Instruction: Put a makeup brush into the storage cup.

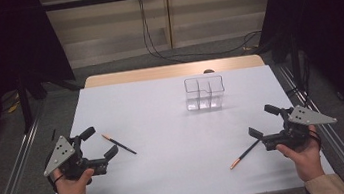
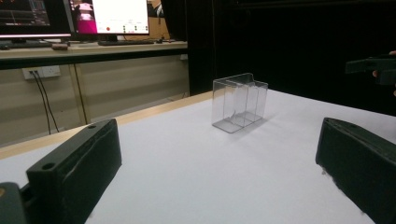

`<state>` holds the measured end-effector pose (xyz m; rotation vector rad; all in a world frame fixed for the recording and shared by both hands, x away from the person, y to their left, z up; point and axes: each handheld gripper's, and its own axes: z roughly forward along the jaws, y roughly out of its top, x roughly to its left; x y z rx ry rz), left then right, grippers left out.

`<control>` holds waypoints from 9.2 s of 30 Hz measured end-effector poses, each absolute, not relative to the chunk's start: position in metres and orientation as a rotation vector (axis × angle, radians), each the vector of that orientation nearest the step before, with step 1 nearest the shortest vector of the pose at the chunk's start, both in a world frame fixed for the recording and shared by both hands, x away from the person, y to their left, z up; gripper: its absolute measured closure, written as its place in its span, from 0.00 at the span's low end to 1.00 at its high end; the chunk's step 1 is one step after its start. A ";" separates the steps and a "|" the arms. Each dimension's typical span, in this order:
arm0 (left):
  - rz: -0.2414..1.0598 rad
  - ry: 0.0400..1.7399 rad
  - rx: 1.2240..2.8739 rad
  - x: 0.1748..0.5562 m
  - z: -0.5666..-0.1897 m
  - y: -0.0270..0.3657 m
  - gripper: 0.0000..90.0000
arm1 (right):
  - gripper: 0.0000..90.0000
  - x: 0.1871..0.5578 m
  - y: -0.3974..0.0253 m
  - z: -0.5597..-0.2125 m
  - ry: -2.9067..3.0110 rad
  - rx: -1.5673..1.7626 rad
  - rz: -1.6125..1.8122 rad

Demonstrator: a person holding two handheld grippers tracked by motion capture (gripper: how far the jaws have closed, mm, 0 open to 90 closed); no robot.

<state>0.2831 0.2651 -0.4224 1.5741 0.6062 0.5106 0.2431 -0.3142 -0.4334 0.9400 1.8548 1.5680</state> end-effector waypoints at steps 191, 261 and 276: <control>0.066 1.657 2.216 0.399 -0.432 0.210 0.06 | 0.00 0.242 -0.305 -0.435 1.907 0.890 1.593; 0.141 1.881 2.316 0.399 -0.444 0.170 0.93 | 0.00 0.242 -0.309 -0.434 1.898 0.888 1.589; 0.124 1.867 2.336 0.401 -0.444 0.171 0.93 | 0.00 0.242 -0.308 -0.434 1.907 0.891 1.588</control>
